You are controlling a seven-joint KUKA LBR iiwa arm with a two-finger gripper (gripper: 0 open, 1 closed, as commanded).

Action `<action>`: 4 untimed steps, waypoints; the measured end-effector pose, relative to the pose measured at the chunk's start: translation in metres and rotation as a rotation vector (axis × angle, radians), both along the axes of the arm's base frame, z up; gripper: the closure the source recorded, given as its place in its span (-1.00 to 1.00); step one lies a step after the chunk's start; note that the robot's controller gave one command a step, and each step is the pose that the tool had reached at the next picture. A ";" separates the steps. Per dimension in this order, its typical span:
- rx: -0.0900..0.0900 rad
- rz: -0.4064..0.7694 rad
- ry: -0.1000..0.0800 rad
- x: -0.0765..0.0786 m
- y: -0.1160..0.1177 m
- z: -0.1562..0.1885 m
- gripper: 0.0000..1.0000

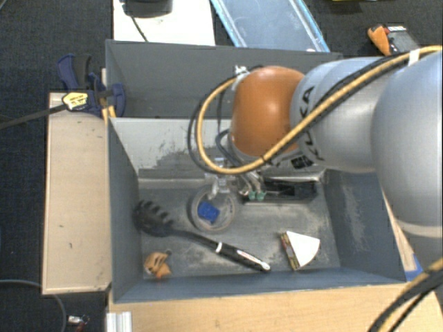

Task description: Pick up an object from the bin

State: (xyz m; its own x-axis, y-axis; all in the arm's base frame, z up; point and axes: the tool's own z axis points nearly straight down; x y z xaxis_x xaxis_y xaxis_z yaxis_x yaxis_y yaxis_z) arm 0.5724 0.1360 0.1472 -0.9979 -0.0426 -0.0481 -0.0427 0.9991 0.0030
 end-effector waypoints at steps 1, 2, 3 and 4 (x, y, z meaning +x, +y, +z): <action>-0.009 0.064 0.003 -0.002 -0.013 0.000 1.00; -0.024 0.397 -0.001 0.013 -0.030 -0.055 -1.00; -0.023 0.396 -0.001 0.013 -0.030 -0.055 -1.00; -0.024 0.413 -0.001 0.014 -0.026 -0.048 -1.00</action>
Offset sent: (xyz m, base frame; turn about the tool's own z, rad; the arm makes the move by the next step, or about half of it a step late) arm 0.0122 -0.0298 -0.0559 -0.3989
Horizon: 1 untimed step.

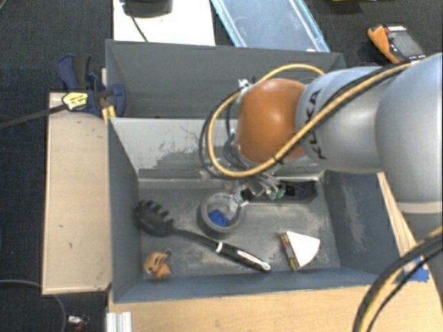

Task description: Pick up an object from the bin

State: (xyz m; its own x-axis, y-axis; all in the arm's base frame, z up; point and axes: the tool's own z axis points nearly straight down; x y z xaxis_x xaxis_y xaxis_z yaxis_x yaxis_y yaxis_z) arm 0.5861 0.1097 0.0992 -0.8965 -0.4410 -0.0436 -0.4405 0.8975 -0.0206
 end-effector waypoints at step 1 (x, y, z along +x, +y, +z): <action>-0.003 0.012 0.006 -0.009 0.041 -0.023 1.00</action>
Offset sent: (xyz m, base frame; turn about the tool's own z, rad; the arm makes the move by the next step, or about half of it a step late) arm 0.0000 0.0000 0.0000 0.0000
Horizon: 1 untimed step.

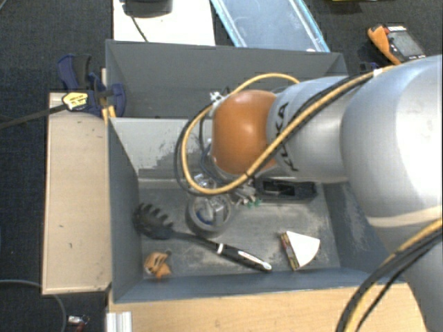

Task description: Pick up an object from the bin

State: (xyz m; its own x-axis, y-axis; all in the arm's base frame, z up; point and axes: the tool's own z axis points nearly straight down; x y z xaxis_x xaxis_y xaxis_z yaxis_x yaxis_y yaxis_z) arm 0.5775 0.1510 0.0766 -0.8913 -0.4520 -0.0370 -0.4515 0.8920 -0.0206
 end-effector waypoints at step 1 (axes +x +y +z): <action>0.006 0.000 -0.016 0.002 0.001 -0.001 1.00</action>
Offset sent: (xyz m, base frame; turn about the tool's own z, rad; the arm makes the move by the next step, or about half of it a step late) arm -0.0549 -0.0039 0.0272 -0.3241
